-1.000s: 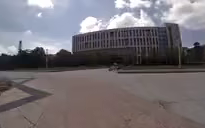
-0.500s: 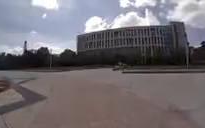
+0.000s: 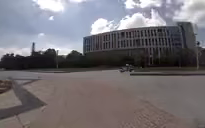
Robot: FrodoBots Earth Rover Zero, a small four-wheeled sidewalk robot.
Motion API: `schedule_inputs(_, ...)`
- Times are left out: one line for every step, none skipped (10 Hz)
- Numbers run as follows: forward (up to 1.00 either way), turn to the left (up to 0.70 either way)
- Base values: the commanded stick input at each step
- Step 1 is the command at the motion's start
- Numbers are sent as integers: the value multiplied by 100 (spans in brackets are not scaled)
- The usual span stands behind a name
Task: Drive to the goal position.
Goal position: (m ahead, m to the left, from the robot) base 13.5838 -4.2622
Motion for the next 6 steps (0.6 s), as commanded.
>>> schedule_inputs(70, 0)
schedule_inputs(70, 0)
schedule_inputs(70, 0)
schedule_inputs(70, 0)
schedule_inputs(70, 0)
schedule_inputs(70, 0)
